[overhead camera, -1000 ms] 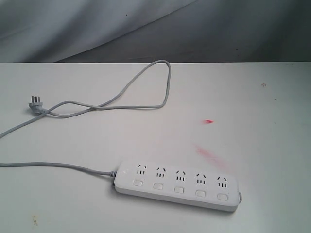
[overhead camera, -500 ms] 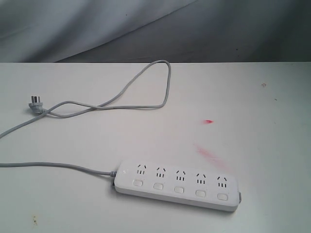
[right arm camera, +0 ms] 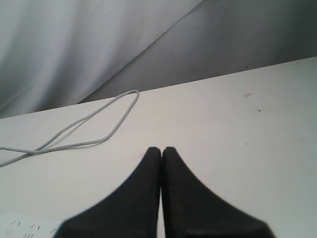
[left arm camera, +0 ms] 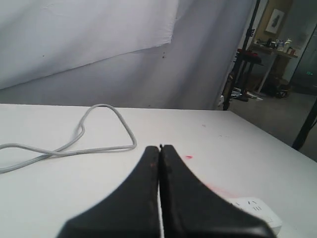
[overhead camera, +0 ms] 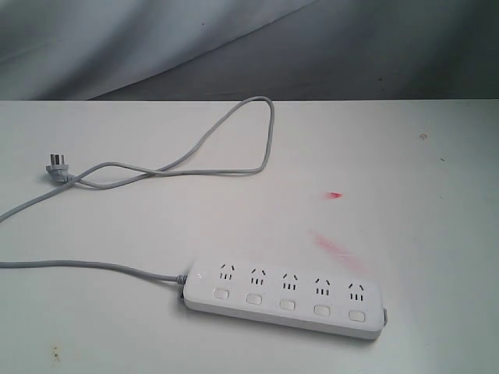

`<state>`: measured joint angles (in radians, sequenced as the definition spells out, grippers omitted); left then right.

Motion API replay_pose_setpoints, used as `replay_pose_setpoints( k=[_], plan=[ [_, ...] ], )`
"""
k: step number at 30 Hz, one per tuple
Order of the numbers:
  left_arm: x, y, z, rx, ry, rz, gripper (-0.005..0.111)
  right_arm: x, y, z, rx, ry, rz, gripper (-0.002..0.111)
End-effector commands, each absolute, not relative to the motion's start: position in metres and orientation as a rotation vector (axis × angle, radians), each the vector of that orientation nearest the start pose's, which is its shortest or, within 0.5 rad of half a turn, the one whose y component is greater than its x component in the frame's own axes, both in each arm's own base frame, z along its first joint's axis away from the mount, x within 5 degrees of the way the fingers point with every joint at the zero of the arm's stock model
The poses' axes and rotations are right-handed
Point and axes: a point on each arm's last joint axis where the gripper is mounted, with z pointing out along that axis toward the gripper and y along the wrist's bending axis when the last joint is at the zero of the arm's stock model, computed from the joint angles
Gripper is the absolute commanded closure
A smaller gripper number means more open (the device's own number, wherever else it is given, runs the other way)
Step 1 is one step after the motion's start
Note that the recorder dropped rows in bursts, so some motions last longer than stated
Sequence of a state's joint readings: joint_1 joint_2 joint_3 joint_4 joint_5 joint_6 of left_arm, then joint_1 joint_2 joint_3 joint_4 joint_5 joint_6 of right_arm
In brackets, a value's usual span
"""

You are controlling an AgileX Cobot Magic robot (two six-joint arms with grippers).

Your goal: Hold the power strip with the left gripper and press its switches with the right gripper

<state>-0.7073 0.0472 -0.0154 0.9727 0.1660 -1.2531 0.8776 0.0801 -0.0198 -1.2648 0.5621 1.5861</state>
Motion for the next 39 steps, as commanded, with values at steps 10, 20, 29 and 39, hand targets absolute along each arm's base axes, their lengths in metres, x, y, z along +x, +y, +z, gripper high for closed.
replay_pose_setpoints(
  k=[10,20,29,39],
  plan=[
    [0.055,-0.025,0.203,0.243,1.617,-0.54,0.107,0.067,0.008,0.2,-0.049,1.719,0.458,0.108],
    [0.056,-0.01,0.208,-0.012,1.554,-0.387,0.107,0.067,0.008,0.2,-0.049,1.719,0.458,0.108],
    [0.057,-0.003,0.208,-0.096,1.548,-0.262,0.107,0.067,0.008,0.2,-0.049,1.719,0.458,0.108],
    [0.057,-0.003,0.208,-0.095,1.548,-0.26,0.107,0.067,0.008,0.2,-0.049,1.719,0.458,0.108]
  ],
)
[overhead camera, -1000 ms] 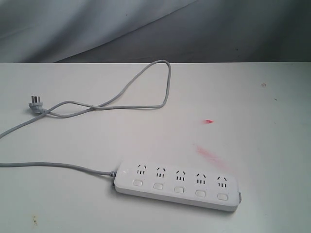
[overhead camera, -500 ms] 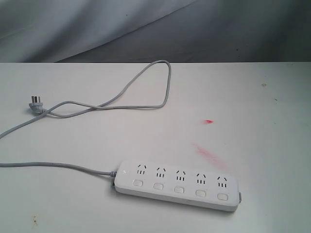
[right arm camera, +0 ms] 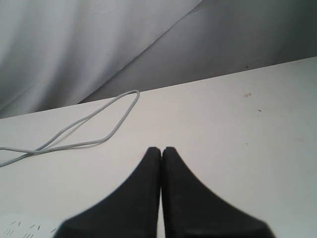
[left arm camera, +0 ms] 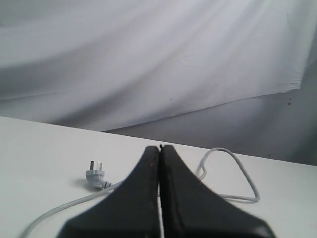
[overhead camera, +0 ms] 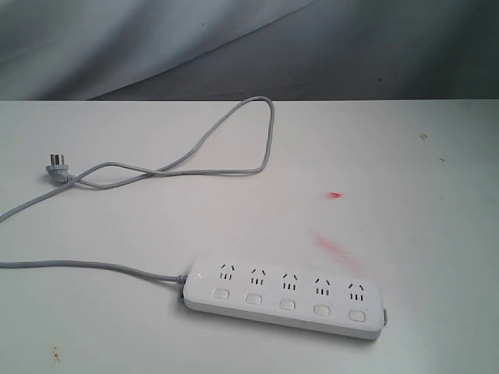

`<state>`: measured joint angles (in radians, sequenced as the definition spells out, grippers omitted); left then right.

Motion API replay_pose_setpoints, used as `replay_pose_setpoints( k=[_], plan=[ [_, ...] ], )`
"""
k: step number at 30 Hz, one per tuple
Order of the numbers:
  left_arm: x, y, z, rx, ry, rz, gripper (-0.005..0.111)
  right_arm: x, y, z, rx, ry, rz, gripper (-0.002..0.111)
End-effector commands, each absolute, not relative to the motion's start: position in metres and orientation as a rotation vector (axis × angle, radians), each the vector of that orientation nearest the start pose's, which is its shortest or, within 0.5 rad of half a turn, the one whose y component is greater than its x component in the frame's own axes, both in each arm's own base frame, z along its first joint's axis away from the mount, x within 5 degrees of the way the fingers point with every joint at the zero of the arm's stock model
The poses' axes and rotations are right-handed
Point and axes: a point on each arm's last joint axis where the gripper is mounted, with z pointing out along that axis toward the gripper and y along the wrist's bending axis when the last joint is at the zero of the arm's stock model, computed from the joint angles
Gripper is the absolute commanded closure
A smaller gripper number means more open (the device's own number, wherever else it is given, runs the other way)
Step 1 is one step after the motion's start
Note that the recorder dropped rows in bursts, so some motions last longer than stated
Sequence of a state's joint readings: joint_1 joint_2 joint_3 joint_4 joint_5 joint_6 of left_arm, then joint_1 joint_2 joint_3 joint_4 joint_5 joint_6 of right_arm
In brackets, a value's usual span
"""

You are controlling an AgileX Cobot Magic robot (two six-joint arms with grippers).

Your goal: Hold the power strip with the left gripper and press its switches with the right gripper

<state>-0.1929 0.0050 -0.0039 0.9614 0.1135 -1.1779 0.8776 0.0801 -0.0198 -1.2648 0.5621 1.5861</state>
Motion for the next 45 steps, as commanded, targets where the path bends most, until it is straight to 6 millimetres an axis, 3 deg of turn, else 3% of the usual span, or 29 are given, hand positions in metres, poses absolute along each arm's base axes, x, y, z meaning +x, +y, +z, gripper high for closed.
replay_pose_setpoints(
  k=[1,8,12,17,27,45],
  plan=[
    [0.057,-0.003,0.208,-0.095,1.548,-0.26,0.107,0.067,0.008,0.2,-0.049,1.719,0.458,0.108],
    [0.057,0.0,0.197,-0.12,1.658,-0.213,0.107,0.067,0.008,0.2,-0.049,1.719,0.458,0.108],
    [0.055,-0.007,0.192,0.063,1.719,-0.172,0.107,0.067,0.008,0.2,-0.049,1.719,0.458,0.108],
    [0.055,-0.012,0.196,0.201,1.666,-0.138,0.107,0.067,0.008,0.2,-0.049,1.719,0.458,0.108],
    [0.055,-0.01,0.199,0.096,1.646,-0.19,0.107,0.067,0.008,0.2,-0.048,1.719,0.459,0.108],
    [0.055,-0.01,0.199,0.137,1.637,-0.155,0.107,0.067,0.008,0.2,-0.048,1.719,0.459,0.108]
  ],
)
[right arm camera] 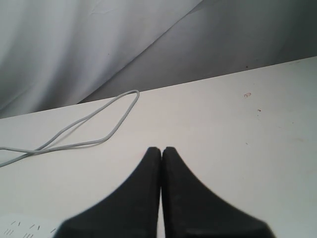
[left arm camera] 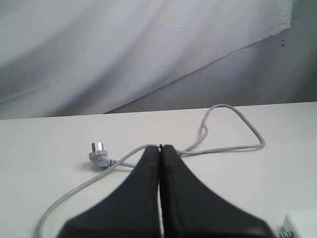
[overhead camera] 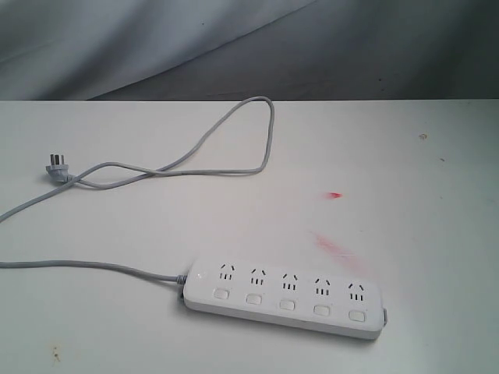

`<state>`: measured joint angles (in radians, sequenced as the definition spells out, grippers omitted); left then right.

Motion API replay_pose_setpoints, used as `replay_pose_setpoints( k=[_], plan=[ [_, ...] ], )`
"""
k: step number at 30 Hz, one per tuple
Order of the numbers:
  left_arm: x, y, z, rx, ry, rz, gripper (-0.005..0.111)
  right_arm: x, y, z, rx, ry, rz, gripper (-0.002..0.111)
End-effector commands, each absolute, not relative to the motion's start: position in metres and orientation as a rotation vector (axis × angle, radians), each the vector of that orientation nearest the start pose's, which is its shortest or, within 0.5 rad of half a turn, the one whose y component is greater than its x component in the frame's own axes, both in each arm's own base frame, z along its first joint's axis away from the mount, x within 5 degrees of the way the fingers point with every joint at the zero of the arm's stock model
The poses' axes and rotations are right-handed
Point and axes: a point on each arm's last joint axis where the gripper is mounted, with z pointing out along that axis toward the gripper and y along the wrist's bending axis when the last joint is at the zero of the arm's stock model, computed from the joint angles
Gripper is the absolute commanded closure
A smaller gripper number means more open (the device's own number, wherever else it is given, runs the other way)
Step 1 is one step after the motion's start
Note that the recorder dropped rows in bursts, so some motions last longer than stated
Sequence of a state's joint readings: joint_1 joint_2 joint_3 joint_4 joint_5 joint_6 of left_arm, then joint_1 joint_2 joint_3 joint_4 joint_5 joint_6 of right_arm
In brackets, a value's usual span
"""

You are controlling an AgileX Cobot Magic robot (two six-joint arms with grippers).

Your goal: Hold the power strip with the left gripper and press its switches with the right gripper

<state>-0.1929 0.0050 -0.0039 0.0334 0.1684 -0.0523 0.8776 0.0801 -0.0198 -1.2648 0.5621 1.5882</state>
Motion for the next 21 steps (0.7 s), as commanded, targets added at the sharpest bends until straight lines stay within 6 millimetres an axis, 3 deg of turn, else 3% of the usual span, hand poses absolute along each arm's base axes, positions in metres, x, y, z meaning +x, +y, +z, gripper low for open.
replay_pose_setpoints(
  k=[1,21],
  plan=[
    [0.0553,-0.0102,0.1989,0.137,1.637,-0.155,0.107,0.0668,0.0077,0.2005,-0.048,1.719,0.459,0.108],
    [0.0553,-0.0102,0.1989,0.137,1.637,-0.155,0.107,0.0674,0.0049,0.2,-0.05,1.72,0.405,0.108]
  ],
)
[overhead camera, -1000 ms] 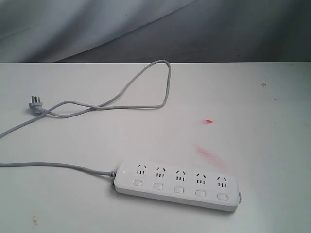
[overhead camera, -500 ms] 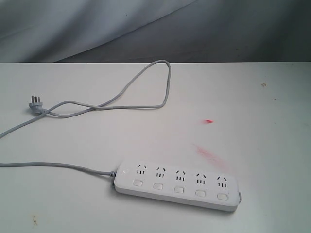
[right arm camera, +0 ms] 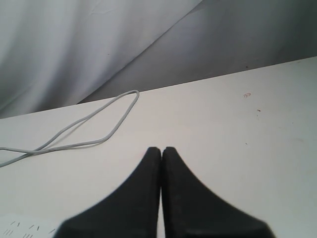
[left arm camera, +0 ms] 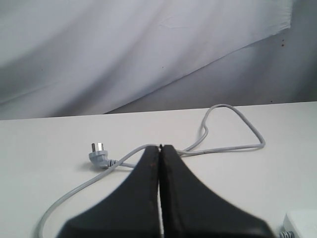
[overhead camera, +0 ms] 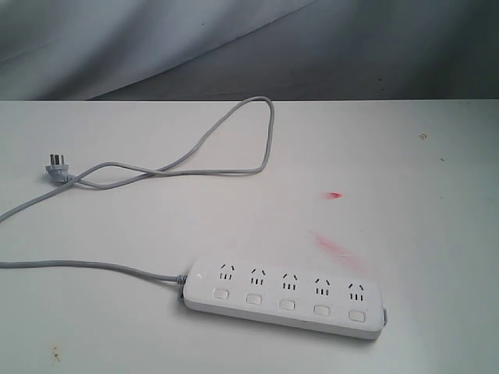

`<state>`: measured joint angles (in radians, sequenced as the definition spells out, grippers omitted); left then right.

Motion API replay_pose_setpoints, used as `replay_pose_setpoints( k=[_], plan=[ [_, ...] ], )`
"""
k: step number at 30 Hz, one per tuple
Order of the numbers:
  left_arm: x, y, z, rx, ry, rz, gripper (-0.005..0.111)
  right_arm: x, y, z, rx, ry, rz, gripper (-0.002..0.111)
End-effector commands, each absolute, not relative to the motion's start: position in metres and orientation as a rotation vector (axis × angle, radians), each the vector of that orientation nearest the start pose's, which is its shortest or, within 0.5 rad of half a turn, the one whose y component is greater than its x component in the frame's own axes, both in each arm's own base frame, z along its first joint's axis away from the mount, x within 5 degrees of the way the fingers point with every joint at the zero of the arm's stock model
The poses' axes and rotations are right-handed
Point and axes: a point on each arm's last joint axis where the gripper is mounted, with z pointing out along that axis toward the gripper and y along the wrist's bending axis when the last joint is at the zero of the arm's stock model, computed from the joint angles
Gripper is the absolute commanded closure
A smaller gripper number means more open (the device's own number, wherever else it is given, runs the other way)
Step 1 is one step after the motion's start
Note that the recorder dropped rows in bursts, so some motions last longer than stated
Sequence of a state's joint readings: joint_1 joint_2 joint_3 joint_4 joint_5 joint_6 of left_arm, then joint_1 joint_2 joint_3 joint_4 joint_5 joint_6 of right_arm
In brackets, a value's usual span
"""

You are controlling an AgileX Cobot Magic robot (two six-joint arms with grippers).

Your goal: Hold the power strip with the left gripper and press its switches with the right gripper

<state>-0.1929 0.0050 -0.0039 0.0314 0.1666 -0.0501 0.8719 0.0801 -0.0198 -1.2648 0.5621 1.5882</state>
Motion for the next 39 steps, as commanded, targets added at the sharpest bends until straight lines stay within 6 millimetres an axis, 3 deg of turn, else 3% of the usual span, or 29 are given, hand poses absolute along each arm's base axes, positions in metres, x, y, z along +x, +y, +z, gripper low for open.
replay_pose_setpoints(
  k=[1,8,14,18,24,32,37,39],
  plan=[
    [0.055,-0.01,0.199,0.137,1.637,-0.155,0.107,0.068,0.004,0.2,-0.062,1.721,0.375,0.108],
    [0.055,-0.01,0.199,0.137,1.636,-0.155,0.107,0.062,-0.01,0.202,0.075,1.657,0.26,0.108],
    [0.055,-0.01,0.199,0.143,1.632,-0.148,0.107,0.058,-0.013,0.207,0.051,1.597,0.037,0.108],
    [0.055,-0.01,0.199,0.143,1.632,-0.148,0.107,0.056,-0.014,0.21,0.089,1.569,-0.008,0.108],
    [0.055,-0.01,0.199,0.143,1.632,-0.148,0.107,0.056,-0.008,0.214,-0.018,1.522,-0.078,0.108],
    [0.055,-0.01,0.199,0.143,1.632,-0.148,0.107,0.056,-0.007,0.214,-0.024,1.519,-0.067,0.108],
    [0.055,-0.01,0.199,0.143,1.632,-0.148,0.107,0.057,-0.005,0.205,-0.058,1.578,-0.063,0.108],
    [0.055,-0.01,0.199,0.143,1.632,-0.148,0.107,0.057,-0.001,0.2,-0.164,1.618,-0.093,0.108]
  ],
)
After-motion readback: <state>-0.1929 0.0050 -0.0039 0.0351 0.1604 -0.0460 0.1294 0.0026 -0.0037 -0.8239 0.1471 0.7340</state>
